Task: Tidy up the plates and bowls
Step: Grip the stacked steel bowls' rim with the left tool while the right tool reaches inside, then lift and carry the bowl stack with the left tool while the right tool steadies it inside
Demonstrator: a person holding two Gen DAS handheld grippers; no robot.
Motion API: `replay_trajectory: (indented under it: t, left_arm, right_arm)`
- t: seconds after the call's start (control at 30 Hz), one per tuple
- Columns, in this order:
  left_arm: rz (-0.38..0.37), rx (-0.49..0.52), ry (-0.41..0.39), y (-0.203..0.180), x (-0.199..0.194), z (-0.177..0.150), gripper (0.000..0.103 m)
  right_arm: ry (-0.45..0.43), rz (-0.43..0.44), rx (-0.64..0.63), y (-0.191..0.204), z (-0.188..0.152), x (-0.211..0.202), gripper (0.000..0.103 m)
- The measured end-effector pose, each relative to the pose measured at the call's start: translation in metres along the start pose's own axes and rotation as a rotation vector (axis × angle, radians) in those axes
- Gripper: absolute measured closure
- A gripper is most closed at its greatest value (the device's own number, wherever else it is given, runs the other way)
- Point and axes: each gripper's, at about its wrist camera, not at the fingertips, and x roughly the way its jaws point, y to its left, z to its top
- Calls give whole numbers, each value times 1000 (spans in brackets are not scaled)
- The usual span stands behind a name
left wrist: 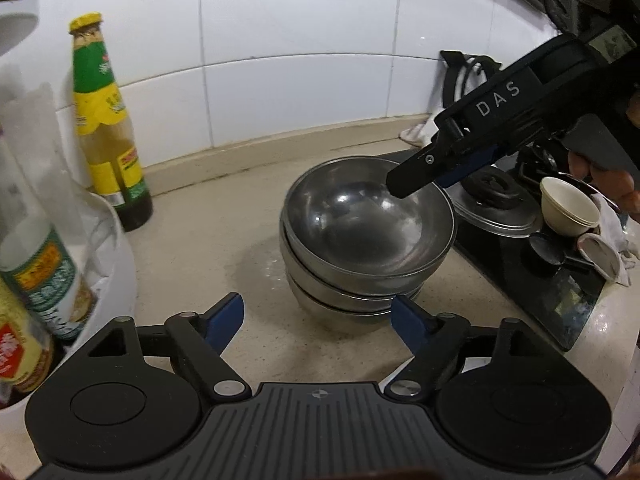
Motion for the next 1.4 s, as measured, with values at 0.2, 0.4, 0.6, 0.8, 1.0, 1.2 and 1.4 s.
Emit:
replay_trajectory:
  t: [0.2, 0.4, 0.6, 0.8, 1.0, 1.2, 1.4]
  left_arm:
    - [-87, 24, -11, 2, 23, -7, 13]
    - [-165, 39, 3, 5, 52, -8, 11]
    - [-208, 79, -19, 6, 74, -9, 0]
    - [-201, 105, -1, 2, 89, -8, 0]
    - [-155, 125, 8, -6, 99, -2, 0]
    - [-95, 129, 14, -13, 108, 2, 0]
    - [-39, 121, 14, -28, 109, 3, 0]
  right_arm:
    - [41, 43, 27, -9, -2, 16, 46]
    - [71, 103, 55, -20, -1, 33, 46]
    - [100, 173, 59, -33, 4, 60, 46]
    - [135, 243, 82, -47, 9, 83, 44]
    - [135, 297, 78, -52, 16, 94, 40]
    - [129, 342, 138, -63, 11, 101, 39]
    - [97, 321, 148, -60, 9, 98, 40]
